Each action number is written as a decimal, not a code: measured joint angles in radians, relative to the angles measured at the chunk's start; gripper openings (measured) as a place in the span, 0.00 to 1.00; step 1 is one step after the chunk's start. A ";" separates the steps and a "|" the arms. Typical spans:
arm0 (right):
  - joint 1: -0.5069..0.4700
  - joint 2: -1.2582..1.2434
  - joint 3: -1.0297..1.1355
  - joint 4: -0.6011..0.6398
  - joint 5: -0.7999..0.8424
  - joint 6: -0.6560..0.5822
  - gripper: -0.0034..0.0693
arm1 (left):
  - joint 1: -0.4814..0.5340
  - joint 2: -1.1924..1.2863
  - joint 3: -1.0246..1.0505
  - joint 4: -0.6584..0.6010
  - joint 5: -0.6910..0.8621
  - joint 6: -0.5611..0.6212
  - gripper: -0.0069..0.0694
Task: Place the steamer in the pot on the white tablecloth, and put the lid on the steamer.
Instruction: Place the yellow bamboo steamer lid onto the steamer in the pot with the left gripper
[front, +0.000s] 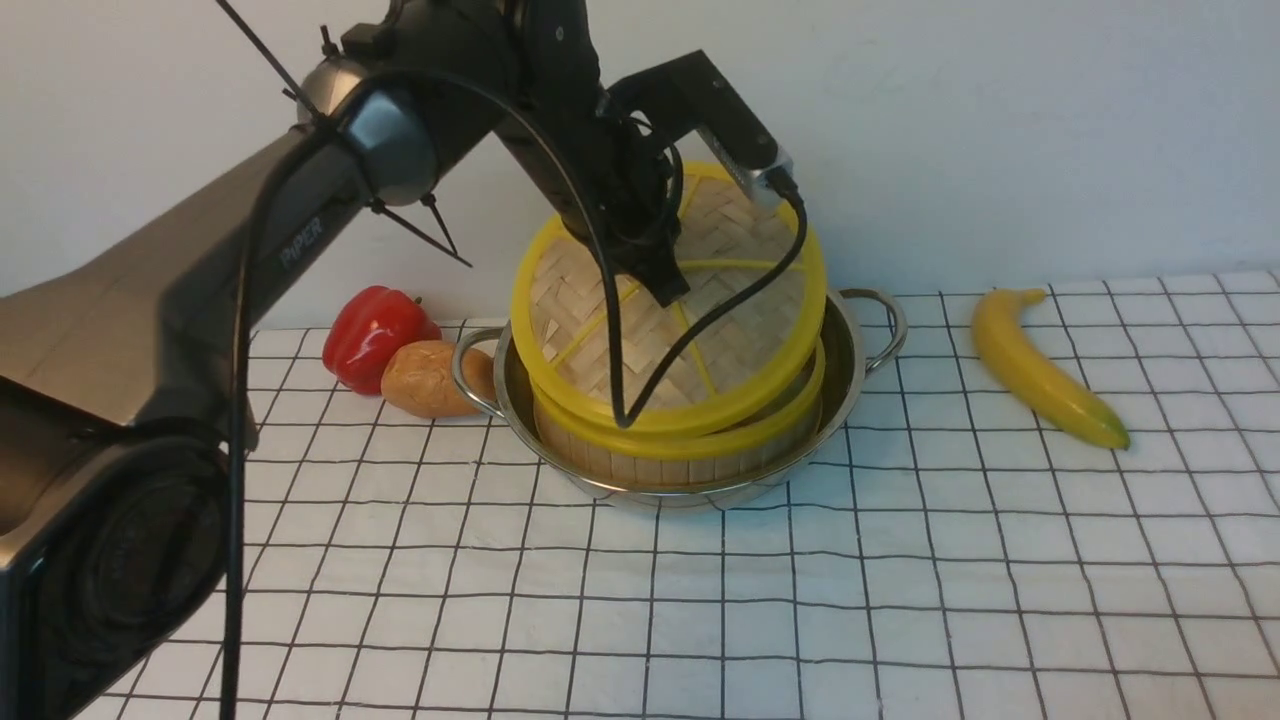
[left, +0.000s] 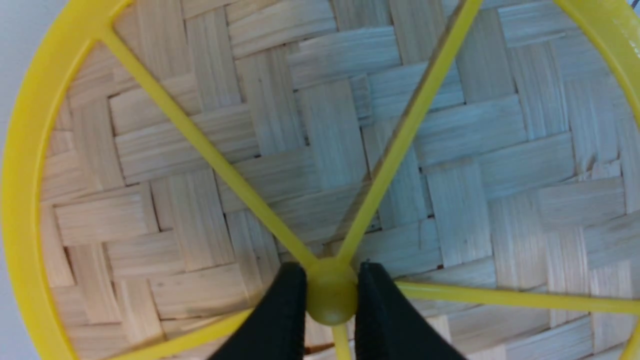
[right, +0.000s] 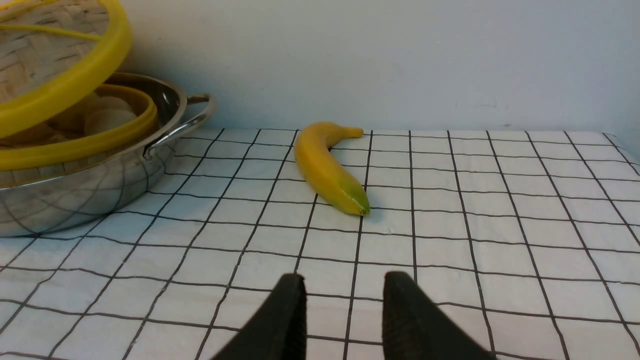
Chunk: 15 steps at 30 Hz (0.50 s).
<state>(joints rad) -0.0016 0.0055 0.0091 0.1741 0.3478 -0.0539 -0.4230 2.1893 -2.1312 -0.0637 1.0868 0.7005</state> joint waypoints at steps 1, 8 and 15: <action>0.000 0.000 0.000 0.000 0.000 0.000 0.38 | 0.000 0.000 -0.001 0.000 0.000 0.000 0.24; 0.000 0.000 0.000 0.000 0.000 0.000 0.38 | 0.000 0.000 -0.001 0.000 0.002 0.004 0.24; 0.000 0.000 0.000 0.000 0.000 0.000 0.38 | 0.000 0.022 -0.003 0.000 -0.001 0.010 0.24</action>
<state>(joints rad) -0.0016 0.0055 0.0091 0.1741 0.3478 -0.0539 -0.4230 2.2116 -2.1340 -0.0637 1.0863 0.7108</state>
